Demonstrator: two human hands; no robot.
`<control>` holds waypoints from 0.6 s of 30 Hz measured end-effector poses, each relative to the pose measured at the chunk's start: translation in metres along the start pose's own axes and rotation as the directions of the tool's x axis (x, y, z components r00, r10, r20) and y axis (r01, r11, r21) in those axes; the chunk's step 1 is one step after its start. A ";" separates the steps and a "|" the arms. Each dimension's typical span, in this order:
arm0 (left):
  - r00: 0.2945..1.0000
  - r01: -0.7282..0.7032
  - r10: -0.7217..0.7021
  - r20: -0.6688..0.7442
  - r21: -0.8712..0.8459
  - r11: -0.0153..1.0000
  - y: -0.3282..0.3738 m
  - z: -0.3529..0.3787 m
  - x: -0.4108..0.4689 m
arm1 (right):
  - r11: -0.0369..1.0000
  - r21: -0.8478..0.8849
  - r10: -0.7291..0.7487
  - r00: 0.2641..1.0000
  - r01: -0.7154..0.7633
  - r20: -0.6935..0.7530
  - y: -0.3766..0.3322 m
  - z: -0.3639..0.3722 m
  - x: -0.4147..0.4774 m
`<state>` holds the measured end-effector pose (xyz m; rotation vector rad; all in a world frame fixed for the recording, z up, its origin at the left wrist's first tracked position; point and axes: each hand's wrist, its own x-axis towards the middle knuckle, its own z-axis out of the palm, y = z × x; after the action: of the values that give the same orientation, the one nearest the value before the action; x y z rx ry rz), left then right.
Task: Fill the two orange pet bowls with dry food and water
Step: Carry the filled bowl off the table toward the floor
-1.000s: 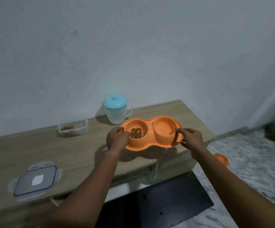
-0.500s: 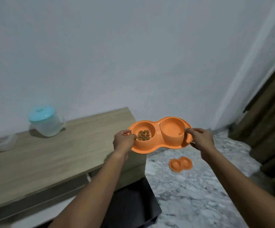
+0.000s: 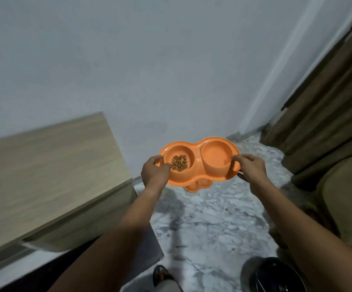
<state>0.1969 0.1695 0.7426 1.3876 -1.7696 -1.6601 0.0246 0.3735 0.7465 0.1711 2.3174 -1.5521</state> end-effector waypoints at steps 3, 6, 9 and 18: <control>0.999 0.046 -0.046 -0.020 0.020 0.999 -0.021 0.032 0.036 | 0.997 -0.061 0.055 0.998 -0.053 0.038 0.019 0.015 0.045; 0.996 0.065 -0.062 -0.065 0.037 0.997 -0.052 0.056 0.069 | 0.988 -0.139 0.084 0.993 -0.072 0.081 0.040 0.039 0.083; 0.985 0.154 -0.151 -0.087 0.027 0.988 -0.097 0.080 0.106 | 0.972 -0.206 0.137 0.983 -0.111 0.119 0.075 0.072 0.127; 0.889 0.351 -0.320 -0.326 0.040 0.935 -0.338 0.183 0.255 | 0.929 -0.350 0.221 0.940 -0.122 0.259 0.286 0.221 0.296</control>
<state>0.0731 0.1205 0.3015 1.9750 -1.5067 -1.4127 -0.1213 0.2577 0.3183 0.0532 2.2124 -1.0078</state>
